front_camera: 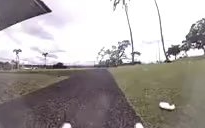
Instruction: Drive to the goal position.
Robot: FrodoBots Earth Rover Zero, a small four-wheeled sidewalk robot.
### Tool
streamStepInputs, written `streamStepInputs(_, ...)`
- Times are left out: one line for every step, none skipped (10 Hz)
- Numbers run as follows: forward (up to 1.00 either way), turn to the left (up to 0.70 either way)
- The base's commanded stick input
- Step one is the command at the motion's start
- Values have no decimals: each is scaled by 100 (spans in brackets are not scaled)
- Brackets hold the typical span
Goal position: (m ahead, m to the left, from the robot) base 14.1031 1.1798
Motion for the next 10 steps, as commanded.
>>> streamStepInputs(70, 1)
streamStepInputs(70, 0)
streamStepInputs(70, 0)
streamStepInputs(70, 0)
streamStepInputs(70, 0)
streamStepInputs(70, 15)
streamStepInputs(70, 35)
streamStepInputs(70, 35)
streamStepInputs(70, 35)
streamStepInputs(70, 15)
